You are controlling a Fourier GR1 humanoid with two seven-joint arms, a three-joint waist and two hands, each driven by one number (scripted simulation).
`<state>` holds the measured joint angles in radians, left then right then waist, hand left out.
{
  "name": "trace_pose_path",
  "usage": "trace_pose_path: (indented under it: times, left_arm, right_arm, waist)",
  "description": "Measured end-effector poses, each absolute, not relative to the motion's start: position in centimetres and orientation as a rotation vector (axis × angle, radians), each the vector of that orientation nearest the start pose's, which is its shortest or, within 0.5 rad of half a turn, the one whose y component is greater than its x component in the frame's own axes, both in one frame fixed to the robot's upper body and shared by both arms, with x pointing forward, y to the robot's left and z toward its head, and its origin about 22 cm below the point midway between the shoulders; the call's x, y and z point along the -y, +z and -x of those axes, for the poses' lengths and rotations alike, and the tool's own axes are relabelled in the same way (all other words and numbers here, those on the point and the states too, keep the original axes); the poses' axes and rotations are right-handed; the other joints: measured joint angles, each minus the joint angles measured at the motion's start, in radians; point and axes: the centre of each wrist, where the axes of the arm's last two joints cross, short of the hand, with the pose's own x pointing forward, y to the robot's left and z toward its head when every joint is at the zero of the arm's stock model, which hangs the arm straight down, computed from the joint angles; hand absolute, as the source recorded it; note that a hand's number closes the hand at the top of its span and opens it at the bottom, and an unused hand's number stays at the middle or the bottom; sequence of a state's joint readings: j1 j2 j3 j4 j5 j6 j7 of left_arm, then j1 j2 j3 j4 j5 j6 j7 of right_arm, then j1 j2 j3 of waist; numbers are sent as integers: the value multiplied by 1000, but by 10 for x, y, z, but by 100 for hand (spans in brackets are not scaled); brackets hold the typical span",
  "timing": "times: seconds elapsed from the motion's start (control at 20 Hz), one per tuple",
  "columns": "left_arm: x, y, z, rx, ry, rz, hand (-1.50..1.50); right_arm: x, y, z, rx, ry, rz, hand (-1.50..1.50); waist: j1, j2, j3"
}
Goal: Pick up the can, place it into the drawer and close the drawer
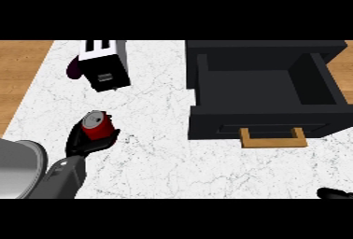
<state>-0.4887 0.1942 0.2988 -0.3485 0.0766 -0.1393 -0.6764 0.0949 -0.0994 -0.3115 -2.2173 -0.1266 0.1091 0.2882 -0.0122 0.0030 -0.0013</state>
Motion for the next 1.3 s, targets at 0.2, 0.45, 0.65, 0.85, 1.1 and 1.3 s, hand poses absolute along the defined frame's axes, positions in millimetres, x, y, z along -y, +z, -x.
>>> trace_pose_path:
  times: [0.2, 0.45, 0.65, 0.85, 1.1, 1.3]
  left_arm:
    - [-285, -122, -299, 1550, 107, 11, 150]
    - [-245, -112, -323, 1566, 95, 24, 150]
    - [-230, -103, -336, 1591, 119, 47, 150]
    - [-216, -86, -352, 1617, 103, 81, 150]
    - [-189, -55, -373, 1639, 43, 113, 150]
    - [-169, -17, -389, 1669, -15, 133, 150]
  right_arm:
    - [300, 142, -167, 1861, -54, 237, -150]
    - [298, 140, -169, 1862, -51, 237, -150]
    - [299, 141, -169, 1868, -47, 245, -150]
    - [301, 146, -165, 1866, -50, 261, -150]
    - [302, 149, -162, 1869, -54, 277, -150]
    - [300, 147, -164, 1868, -66, 293, -150]
  waist:
    - [2, -1, 0]
    - [-5, 2, 0]
    - [-5, 2, 0]
    - [0, -1, 1]
    - [9, -6, 2]
    - [16, -9, 2]
